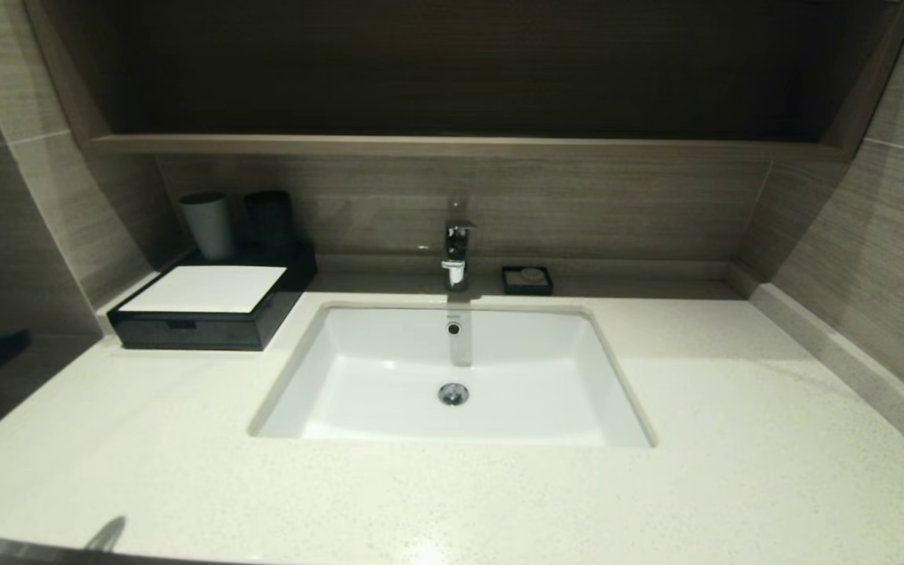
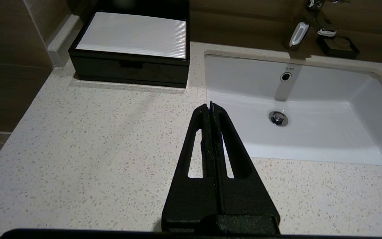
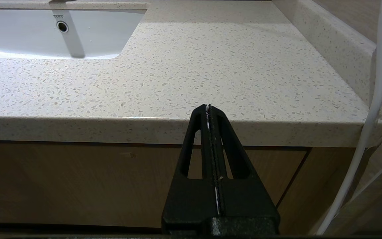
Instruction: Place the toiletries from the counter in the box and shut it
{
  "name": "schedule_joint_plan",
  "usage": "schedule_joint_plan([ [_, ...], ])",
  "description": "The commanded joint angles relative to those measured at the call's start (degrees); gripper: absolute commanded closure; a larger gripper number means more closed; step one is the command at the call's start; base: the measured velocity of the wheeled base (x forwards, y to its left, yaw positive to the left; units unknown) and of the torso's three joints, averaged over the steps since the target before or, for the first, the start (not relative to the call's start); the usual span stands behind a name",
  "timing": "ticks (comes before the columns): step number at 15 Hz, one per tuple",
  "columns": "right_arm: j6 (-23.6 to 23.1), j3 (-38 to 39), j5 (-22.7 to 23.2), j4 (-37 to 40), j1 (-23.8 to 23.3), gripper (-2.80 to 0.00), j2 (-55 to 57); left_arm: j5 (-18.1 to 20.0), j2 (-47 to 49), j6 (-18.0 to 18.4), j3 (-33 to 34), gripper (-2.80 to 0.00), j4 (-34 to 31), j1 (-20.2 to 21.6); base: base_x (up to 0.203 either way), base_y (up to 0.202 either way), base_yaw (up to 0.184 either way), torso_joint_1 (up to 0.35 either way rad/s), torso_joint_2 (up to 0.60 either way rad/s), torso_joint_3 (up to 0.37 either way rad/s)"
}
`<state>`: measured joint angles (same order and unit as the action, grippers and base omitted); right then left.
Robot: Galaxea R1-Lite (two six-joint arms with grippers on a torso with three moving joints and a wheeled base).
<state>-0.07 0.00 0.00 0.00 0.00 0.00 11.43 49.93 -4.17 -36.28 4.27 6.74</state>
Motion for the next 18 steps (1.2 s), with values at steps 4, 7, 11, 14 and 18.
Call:
schedule_joint_plan([
  [4, -0.01, 0.00, 0.00, 0.00, 0.00, 0.00, 0.00, 0.22, -10.31, 2.11, 5.59, 0.00, 0.07, 0.03, 0.000, 0.000, 0.000, 0.000, 0.00, 0.000],
  [7, -0.01, 0.00, 0.00, 0.00, 0.00, 0.00, 0.00, 0.32, -14.94, 2.31, 8.08, 0.00, -0.13, -0.06, 0.000, 0.000, 0.000, 0.000, 0.00, 0.000],
  [11, -0.01, 0.00, 0.00, 0.00, 0.00, 0.00, 0.00, 0.98, -22.88, 2.34, 11.58, 0.00, -0.68, -0.09, 0.000, 0.000, 0.000, 0.000, 0.00, 0.000],
  [14, -0.01, 0.00, 0.00, 0.00, 0.00, 0.00, 0.00, 3.11, -29.26, 2.37, 12.21, 0.00, -8.01, -0.42, 0.000, 0.000, 0.000, 0.000, 0.00, 0.000],
  [18, -0.01, 0.00, 0.00, 0.00, 0.00, 0.00, 0.00, 3.33, -31.08, 2.39, 11.14, 0.00, -10.92, -2.61, 0.000, 0.000, 0.000, 0.000, 0.00, 0.000],
])
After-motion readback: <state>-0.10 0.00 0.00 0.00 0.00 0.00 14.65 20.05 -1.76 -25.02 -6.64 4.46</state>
